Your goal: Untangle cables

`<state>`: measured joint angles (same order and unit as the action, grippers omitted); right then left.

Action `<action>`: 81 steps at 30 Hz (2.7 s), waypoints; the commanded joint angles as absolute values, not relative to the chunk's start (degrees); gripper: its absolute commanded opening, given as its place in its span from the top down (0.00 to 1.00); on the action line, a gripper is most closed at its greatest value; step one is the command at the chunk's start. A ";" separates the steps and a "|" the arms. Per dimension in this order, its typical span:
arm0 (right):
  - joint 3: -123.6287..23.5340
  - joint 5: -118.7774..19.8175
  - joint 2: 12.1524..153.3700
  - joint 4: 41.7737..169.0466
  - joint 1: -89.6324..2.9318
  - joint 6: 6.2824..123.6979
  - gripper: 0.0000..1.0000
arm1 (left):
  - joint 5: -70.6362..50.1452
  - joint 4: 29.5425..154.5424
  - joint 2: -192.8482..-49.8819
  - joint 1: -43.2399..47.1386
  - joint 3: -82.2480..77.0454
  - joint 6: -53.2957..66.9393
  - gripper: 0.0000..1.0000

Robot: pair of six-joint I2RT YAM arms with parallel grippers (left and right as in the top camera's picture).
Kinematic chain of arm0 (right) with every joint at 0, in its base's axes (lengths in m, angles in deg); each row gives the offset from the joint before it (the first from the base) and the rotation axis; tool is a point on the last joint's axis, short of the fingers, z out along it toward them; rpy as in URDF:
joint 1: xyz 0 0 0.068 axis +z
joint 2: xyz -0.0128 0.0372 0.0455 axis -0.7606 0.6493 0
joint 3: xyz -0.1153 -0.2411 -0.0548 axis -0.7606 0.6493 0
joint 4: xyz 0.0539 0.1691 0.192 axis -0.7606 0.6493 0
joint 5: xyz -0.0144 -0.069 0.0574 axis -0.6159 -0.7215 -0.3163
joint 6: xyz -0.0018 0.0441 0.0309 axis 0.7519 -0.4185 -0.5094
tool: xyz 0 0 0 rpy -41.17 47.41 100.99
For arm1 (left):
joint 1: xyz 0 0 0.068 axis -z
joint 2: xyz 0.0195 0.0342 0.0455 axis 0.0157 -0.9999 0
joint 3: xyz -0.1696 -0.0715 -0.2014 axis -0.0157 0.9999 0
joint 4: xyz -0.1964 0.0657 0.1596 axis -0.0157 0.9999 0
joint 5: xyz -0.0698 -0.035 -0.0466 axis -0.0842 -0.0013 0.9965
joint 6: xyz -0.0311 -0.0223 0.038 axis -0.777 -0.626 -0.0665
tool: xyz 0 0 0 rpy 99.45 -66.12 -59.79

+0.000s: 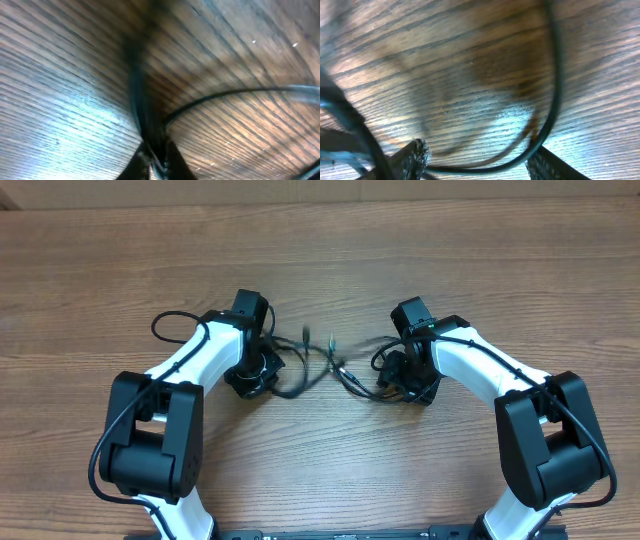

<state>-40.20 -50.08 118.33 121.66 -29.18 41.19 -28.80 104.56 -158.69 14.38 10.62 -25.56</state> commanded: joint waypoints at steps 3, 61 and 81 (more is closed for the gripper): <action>-40.05 -50.82 118.73 121.16 -29.00 42.28 0.50 | -26.59 104.25 -158.97 14.20 11.47 -19.44 0.96; -53.36 -60.07 118.73 133.51 -28.19 40.75 0.00 | -15.99 107.46 -155.25 17.09 2.97 -3.86 0.96; -53.38 -58.26 118.73 124.48 -28.21 40.73 0.00 | -15.99 107.20 -155.25 17.06 2.97 -3.86 0.00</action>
